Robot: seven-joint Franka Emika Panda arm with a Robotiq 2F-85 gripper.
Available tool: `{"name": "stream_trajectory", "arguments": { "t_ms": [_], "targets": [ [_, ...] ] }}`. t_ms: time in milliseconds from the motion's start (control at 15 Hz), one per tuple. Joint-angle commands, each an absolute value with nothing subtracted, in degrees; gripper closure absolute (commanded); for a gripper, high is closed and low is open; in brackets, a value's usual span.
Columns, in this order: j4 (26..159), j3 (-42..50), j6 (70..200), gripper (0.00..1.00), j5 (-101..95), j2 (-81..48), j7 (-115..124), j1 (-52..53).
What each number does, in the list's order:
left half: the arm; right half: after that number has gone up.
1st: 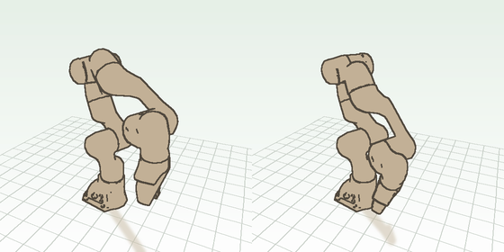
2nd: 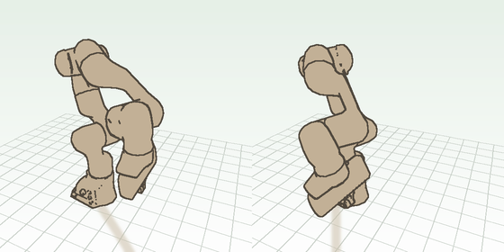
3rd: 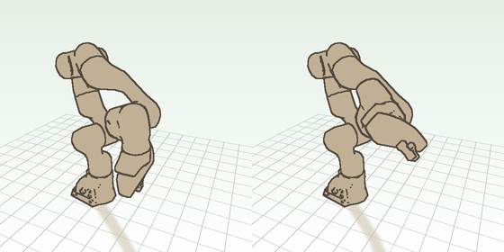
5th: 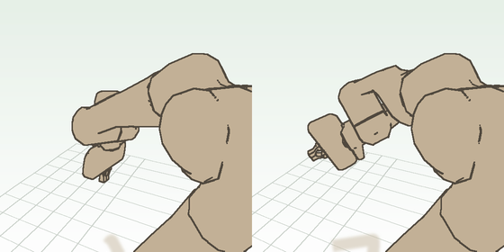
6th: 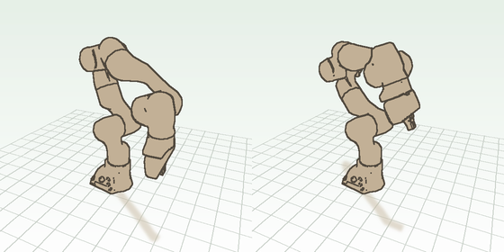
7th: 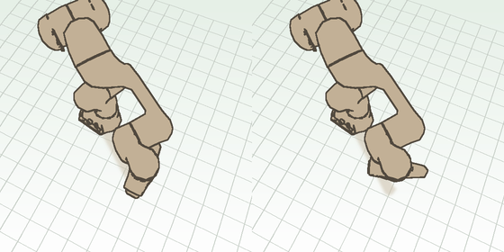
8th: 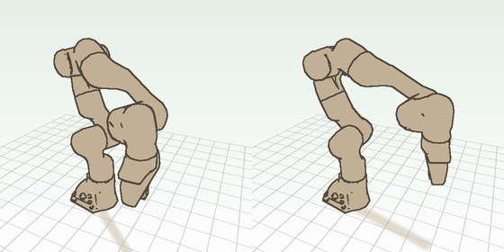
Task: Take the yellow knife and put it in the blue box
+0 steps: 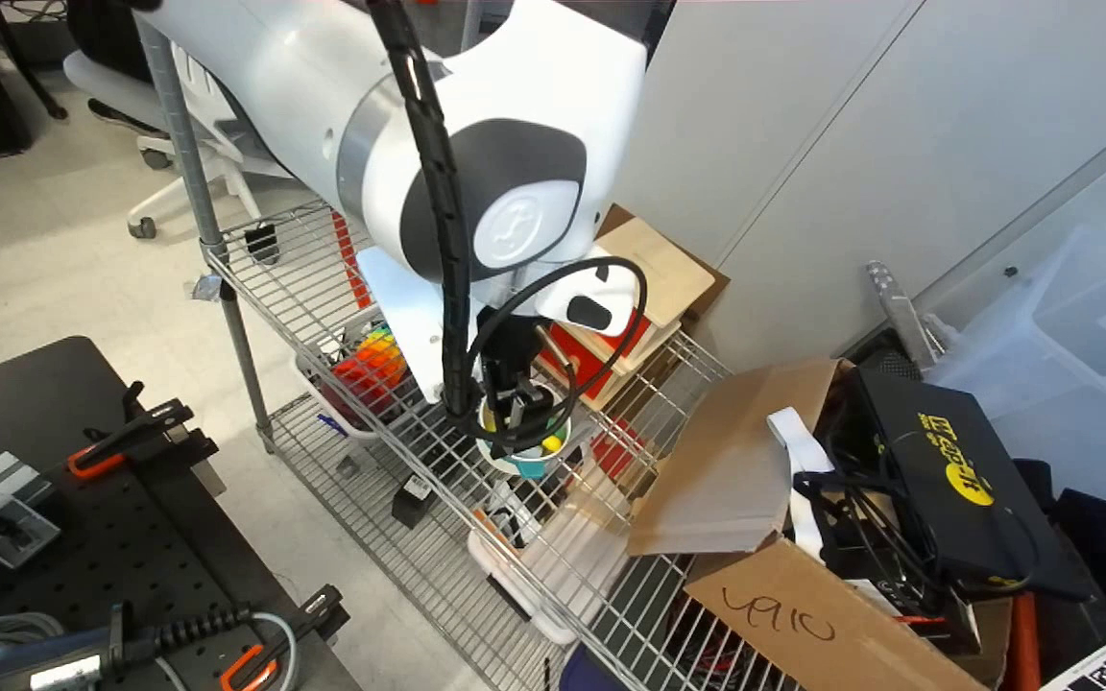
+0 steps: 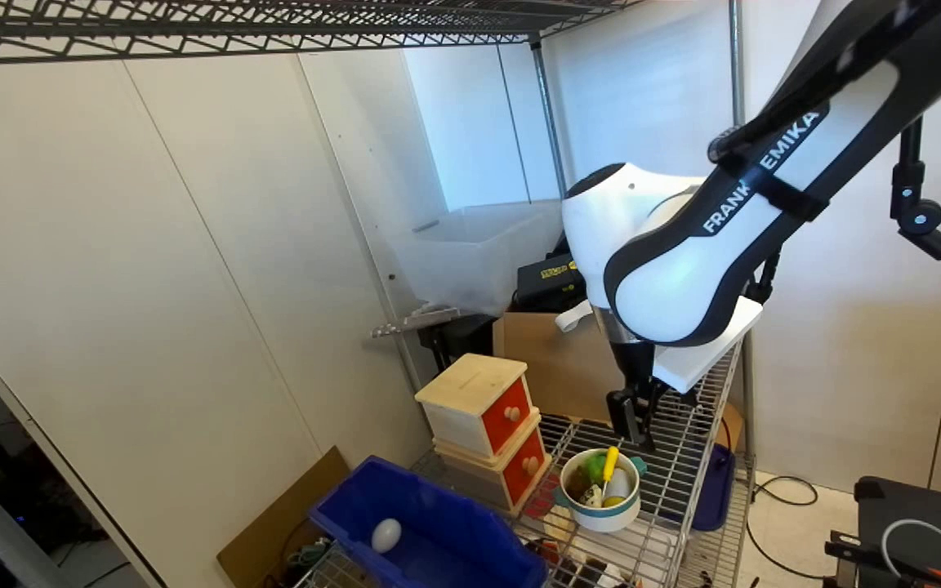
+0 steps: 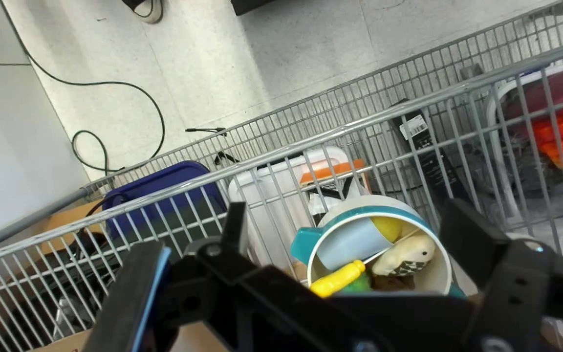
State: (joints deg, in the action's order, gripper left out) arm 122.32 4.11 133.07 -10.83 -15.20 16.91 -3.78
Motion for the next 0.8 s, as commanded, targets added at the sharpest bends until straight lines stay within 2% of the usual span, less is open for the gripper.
{"name": "stream_trajectory", "arguments": {
  "t_ms": [0,267,733],
  "targets": [
    [120.3,4.9,136.8,0.00,-8.5,-18.3,18.4,-2.9],
    [120.1,3.7,139.9,0.00,-3.6,-19.5,13.5,-3.8],
    [117.6,4.7,133.6,0.00,-2.3,-21.2,9.6,-3.3]
  ]
}}
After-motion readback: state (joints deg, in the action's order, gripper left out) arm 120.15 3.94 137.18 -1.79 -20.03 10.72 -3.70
